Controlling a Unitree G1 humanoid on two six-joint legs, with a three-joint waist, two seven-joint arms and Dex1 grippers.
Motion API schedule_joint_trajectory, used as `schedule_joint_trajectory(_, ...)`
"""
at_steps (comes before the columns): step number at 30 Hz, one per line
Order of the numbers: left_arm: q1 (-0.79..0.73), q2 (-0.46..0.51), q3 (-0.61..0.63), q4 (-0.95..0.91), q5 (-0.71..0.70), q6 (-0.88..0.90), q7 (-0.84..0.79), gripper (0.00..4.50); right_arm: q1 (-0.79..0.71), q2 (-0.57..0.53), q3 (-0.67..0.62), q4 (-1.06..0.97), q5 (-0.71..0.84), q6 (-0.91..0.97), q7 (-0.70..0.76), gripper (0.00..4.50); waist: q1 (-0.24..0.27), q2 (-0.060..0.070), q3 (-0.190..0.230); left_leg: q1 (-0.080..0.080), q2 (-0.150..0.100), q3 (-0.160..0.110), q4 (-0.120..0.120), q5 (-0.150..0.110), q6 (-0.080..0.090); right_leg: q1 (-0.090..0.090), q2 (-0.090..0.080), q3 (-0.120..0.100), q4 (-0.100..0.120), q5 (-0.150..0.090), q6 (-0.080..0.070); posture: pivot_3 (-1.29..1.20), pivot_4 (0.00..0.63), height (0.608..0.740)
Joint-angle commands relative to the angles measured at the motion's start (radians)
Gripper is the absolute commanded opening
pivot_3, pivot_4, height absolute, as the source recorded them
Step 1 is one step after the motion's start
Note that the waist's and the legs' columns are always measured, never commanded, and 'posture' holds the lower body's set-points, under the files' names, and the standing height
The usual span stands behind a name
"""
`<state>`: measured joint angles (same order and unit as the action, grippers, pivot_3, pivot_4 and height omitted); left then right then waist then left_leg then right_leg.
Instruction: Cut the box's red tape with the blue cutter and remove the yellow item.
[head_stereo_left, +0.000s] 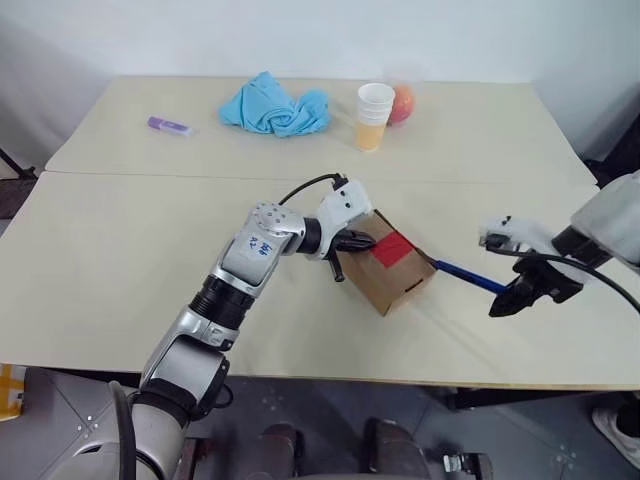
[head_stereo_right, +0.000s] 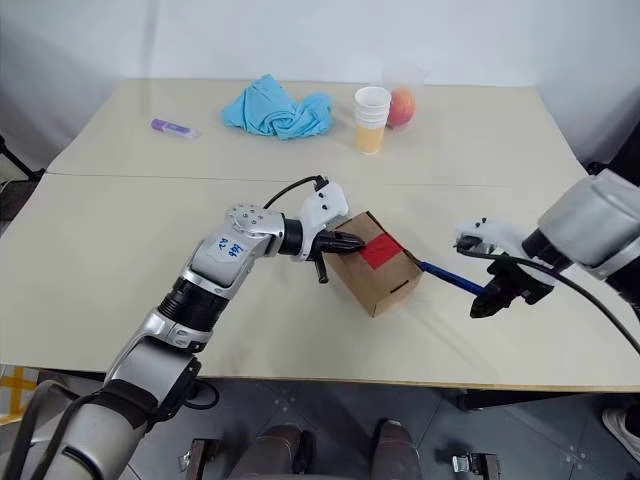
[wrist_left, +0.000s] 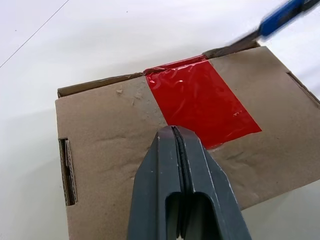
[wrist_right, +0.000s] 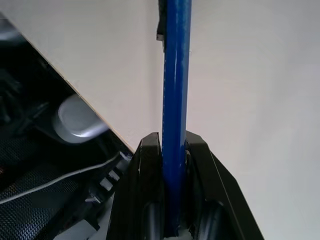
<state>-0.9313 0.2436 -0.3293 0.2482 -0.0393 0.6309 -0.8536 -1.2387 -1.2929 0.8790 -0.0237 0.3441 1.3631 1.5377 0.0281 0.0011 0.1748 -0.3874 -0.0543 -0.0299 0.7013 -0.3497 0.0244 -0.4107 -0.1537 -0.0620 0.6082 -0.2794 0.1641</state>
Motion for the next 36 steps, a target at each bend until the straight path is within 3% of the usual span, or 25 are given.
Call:
schedule_joint_trajectory(1,0.040,0.004,-0.022,0.033,0.004,0.030,-0.006,0.00,-0.051,-0.018,-0.120,0.047,0.011,-0.016,0.054,0.17,0.001,0.000,0.000,0.000,0.000,0.000,0.000,0.000,0.000,0.000,0.000,0.000,0.000,0.000,0.000,0.00,0.150,0.740)
schedule_joint_trajectory(5,0.006,-0.015,0.060,0.062,-0.058,-0.043,-0.020,0.00,-0.020,-0.095,-0.294,0.138,0.052,-0.028,0.038,0.17,0.007,0.000,0.000,-0.001,0.000,0.000,0.000,0.000,0.000,-0.001,0.000,0.000,-0.001,0.000,0.000,0.00,0.150,0.740)
schedule_joint_trajectory(8,-0.020,-0.005,0.112,0.089,-0.095,-0.157,-0.060,0.00,0.164,-0.107,-0.464,0.188,0.079,-0.140,-0.064,0.17,0.016,-0.001,0.001,-0.003,0.000,-0.001,-0.001,0.000,0.000,-0.003,0.000,-0.001,-0.002,0.000,0.000,0.00,0.150,0.740)
schedule_joint_trajectory(11,-0.045,0.050,0.173,0.103,-0.152,-0.267,-0.170,0.00,0.484,-0.006,-0.763,0.251,0.085,-0.379,-0.262,0.17,0.014,-0.004,0.002,-0.003,0.001,0.001,-0.002,0.000,0.000,-0.003,0.000,-0.001,-0.002,0.000,0.000,0.00,0.150,0.740)
schedule_joint_trajectory(14,-0.046,0.133,0.200,0.114,-0.178,-0.332,-0.281,0.00,0.695,0.113,-0.950,0.252,0.057,-0.607,-0.404,0.17,0.003,-0.001,0.002,-0.003,0.001,0.002,-0.002,0.000,-0.001,-0.004,0.000,-0.002,0.000,0.000,0.000,0.00,0.150,0.740)
schedule_joint_trajectory(17,-0.028,0.233,0.219,0.133,-0.180,-0.339,-0.349,0.00,0.810,0.213,-1.044,0.297,0.014,-0.804,-0.521,0.17,-0.006,0.002,0.002,-0.003,0.001,0.005,-0.002,0.001,-0.001,-0.005,0.000,-0.002,0.001,0.000,0.000,0.00,0.150,0.740)
schedule_joint_trajectory(21,0.035,0.335,0.236,0.117,-0.180,-0.325,-0.390,0.00,0.829,0.297,-1.092,0.392,-0.018,-0.934,-0.614,0.17,-0.018,0.002,0.002,0.001,0.003,0.011,-0.002,0.001,-0.001,-0.003,0.001,-0.002,0.001,0.000,0.000,0.00,0.150,0.740)
schedule_joint_trajectory(28,0.211,0.431,0.246,-0.019,-0.192,-0.264,-0.391,0.00,0.817,0.298,-1.093,0.518,-0.029,-0.894,-0.599,0.17,-0.025,0.002,0.002,0.000,0.005,0.010,-0.002,0.001,0.000,-0.002,0.002,-0.002,0.001,0.000,0.000,0.00,0.150,0.740)
schedule_joint_trajectory(29,0.246,0.434,0.247,-0.055,-0.197,-0.246,-0.383,0.00,0.815,0.290,-1.106,0.534,-0.030,-0.899,-0.600,0.88,-0.026,0.002,0.002,0.000,0.008,0.010,-0.002,0.001,0.000,-0.002,0.002,-0.002,0.001,0.000,0.000,0.00,0.150,0.740)
schedule_joint_trajectory(31,0.284,0.438,0.251,-0.101,-0.205,-0.219,-0.371,0.00,0.809,0.282,-1.120,0.554,-0.036,-0.909,-0.604,1.36,-0.026,0.002,0.002,0.000,0.009,0.010,-0.002,0.001,0.000,-0.001,0.002,-0.001,0.001,0.000,0.000,0.00,0.150,0.740)
schedule_joint_trajectory(36,0.365,0.438,0.262,-0.210,-0.232,-0.140,-0.323,0.00,0.828,0.225,-1.195,0.459,0.082,-0.887,-0.400,3.06,-0.029,0.003,0.002,0.001,0.010,0.010,-0.002,0.001,0.000,-0.001,0.002,-0.001,0.001,0.000,0.000,0.00,0.150,0.740)
